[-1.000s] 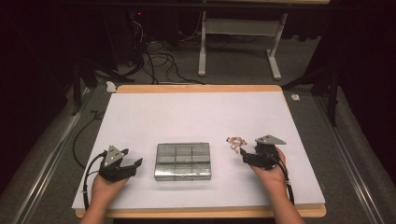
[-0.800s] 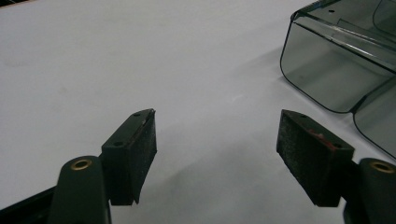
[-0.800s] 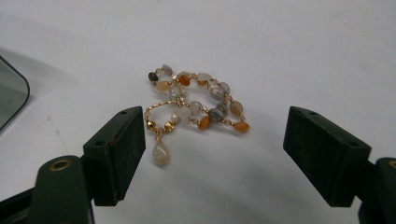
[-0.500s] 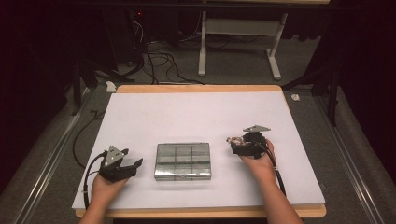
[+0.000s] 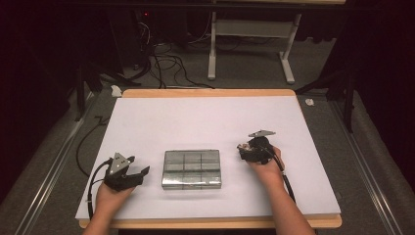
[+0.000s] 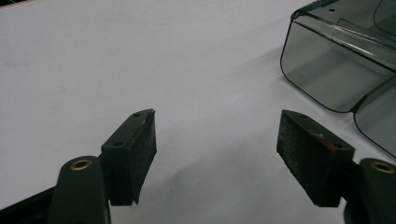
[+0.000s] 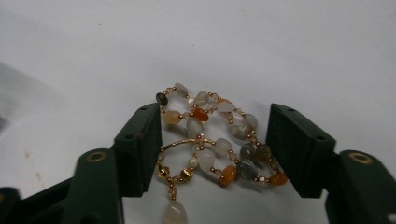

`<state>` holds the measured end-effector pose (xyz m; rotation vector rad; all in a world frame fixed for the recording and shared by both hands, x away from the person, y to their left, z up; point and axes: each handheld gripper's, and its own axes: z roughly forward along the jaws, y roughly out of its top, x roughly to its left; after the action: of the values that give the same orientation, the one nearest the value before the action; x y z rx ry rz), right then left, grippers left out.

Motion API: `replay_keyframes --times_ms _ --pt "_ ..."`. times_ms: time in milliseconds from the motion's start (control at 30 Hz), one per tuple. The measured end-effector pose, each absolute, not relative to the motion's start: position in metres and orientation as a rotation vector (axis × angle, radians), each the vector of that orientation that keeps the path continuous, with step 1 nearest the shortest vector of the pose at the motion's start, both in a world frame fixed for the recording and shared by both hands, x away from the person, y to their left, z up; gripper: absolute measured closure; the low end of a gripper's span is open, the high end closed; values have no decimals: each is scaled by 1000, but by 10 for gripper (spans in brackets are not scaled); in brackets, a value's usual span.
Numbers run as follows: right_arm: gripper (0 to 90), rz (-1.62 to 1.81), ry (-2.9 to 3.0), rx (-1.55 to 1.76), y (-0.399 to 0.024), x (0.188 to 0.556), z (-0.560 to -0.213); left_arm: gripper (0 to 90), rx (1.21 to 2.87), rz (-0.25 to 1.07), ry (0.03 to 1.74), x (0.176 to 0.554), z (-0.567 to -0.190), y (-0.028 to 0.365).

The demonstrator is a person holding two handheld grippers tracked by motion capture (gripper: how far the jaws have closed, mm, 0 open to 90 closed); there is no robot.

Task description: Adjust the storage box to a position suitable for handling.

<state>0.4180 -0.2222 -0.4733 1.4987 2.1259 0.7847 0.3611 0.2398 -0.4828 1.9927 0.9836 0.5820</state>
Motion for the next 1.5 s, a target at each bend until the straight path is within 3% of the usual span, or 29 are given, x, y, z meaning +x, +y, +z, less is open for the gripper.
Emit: replay_keyframes --times_ms 333,1500 --pt "805 815 2162 1478 -224 416 -470 292 1993 585 984 361 -483 240" --pt "812 875 2263 1435 -239 395 -403 296 1995 590 985 361 -483 239"
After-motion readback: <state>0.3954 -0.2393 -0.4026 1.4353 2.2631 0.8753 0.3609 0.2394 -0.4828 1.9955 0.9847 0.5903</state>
